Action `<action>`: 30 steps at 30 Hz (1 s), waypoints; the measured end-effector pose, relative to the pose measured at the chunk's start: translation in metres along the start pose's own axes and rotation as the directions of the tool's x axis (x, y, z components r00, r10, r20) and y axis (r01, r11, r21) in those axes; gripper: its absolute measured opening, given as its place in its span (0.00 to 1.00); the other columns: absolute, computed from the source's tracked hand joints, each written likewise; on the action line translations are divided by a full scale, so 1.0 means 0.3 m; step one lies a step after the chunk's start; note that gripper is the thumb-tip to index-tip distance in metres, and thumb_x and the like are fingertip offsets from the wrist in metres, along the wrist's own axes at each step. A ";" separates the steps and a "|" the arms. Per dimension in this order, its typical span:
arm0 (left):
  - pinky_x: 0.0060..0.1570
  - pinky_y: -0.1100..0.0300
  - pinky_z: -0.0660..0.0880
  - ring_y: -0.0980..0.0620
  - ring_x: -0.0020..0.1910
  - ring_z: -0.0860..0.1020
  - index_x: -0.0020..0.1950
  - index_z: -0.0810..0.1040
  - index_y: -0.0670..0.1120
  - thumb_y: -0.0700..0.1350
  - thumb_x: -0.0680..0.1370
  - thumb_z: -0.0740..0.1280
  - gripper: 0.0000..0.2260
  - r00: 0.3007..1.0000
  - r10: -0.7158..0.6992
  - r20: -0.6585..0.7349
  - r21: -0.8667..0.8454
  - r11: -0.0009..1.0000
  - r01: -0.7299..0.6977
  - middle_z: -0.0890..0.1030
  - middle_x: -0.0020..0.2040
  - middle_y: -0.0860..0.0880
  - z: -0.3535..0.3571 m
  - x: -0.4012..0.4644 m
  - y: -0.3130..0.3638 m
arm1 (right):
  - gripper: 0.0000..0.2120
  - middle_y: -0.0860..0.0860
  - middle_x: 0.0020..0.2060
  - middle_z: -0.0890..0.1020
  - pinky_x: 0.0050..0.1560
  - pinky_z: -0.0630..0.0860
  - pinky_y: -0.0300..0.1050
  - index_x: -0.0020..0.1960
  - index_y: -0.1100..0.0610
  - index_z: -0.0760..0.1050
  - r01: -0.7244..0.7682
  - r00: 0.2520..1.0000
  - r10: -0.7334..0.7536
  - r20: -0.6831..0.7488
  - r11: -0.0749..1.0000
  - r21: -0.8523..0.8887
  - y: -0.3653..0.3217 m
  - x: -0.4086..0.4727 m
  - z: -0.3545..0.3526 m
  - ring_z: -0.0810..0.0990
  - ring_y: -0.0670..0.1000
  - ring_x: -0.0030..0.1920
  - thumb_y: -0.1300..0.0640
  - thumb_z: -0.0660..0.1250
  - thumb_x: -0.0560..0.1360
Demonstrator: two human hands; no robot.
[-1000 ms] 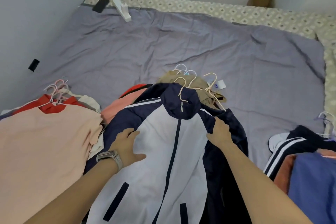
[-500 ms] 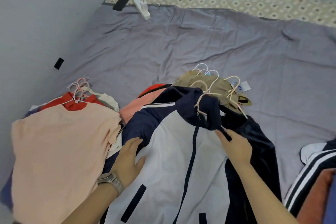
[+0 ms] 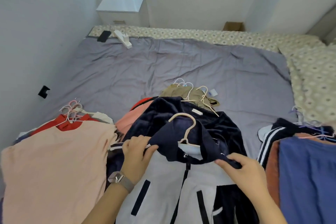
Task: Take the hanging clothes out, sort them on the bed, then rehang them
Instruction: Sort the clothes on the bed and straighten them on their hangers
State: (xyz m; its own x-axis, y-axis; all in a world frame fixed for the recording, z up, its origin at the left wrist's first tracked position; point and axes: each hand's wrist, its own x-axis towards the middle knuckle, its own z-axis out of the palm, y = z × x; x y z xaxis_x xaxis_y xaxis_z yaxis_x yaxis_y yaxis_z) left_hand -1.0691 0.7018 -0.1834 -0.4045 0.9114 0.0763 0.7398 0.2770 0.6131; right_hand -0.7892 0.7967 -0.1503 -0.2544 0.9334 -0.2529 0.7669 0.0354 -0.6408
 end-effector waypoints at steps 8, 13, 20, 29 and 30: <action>0.51 0.60 0.57 0.62 0.45 0.69 0.36 0.66 0.63 0.58 0.74 0.55 0.07 0.998 -0.011 -0.055 -0.153 0.988 0.003 0.71 0.37 0.60 -0.401 -0.466 0.046 | 0.08 0.41 0.28 0.80 0.46 0.71 0.39 0.33 0.42 0.79 0.148 0.925 -0.148 -0.349 0.989 -0.027 -0.250 -0.539 -0.027 0.76 0.42 0.39 0.41 0.76 0.62; 0.53 0.63 0.55 0.62 0.49 0.69 0.42 0.74 0.55 0.63 0.71 0.51 0.18 0.994 -0.112 -0.003 -0.135 0.985 0.111 0.75 0.39 0.58 -0.598 -0.790 -0.011 | 0.17 0.41 0.29 0.77 0.47 0.72 0.52 0.34 0.50 0.82 0.145 0.859 -0.135 -0.494 0.989 -0.019 -0.326 -0.842 0.096 0.72 0.42 0.39 0.37 0.67 0.59; 0.52 0.53 0.65 0.59 0.42 0.70 0.37 0.71 0.55 0.64 0.71 0.52 0.16 0.974 -0.214 -0.077 -0.213 0.958 0.194 0.73 0.33 0.55 -0.816 -1.056 -0.095 | 0.10 0.39 0.35 0.81 0.55 0.68 0.59 0.37 0.42 0.80 0.278 0.872 -0.288 -0.395 0.957 -0.085 -0.501 -1.080 0.147 0.79 0.49 0.41 0.49 0.80 0.61; 0.49 0.47 0.68 0.54 0.41 0.71 0.36 0.69 0.57 0.63 0.70 0.55 0.13 0.897 -0.328 -0.298 -0.240 0.935 0.262 0.74 0.35 0.53 -1.067 -1.460 -0.047 | 0.05 0.35 0.36 0.81 0.56 0.68 0.48 0.40 0.40 0.80 0.563 0.806 -0.539 -0.246 0.826 0.035 -0.652 -1.330 0.149 0.77 0.42 0.41 0.47 0.75 0.66; 0.49 0.48 0.69 0.51 0.43 0.72 0.36 0.70 0.56 0.64 0.70 0.55 0.13 0.883 -0.348 -0.315 -0.245 0.929 0.279 0.74 0.34 0.52 -1.094 -1.501 -0.040 | 0.05 0.36 0.36 0.81 0.57 0.65 0.43 0.40 0.41 0.80 0.574 0.802 -0.548 -0.237 0.817 0.053 -0.665 -1.362 0.152 0.77 0.42 0.42 0.47 0.75 0.66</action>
State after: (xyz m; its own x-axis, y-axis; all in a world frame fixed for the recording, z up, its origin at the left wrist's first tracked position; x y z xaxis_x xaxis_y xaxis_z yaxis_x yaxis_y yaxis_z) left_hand -1.0724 0.1883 0.0329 -0.7837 0.6128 0.1014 0.4429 0.4367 0.7830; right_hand -0.8650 0.3920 0.0476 -0.4850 0.8138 0.3202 0.4496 0.5461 -0.7069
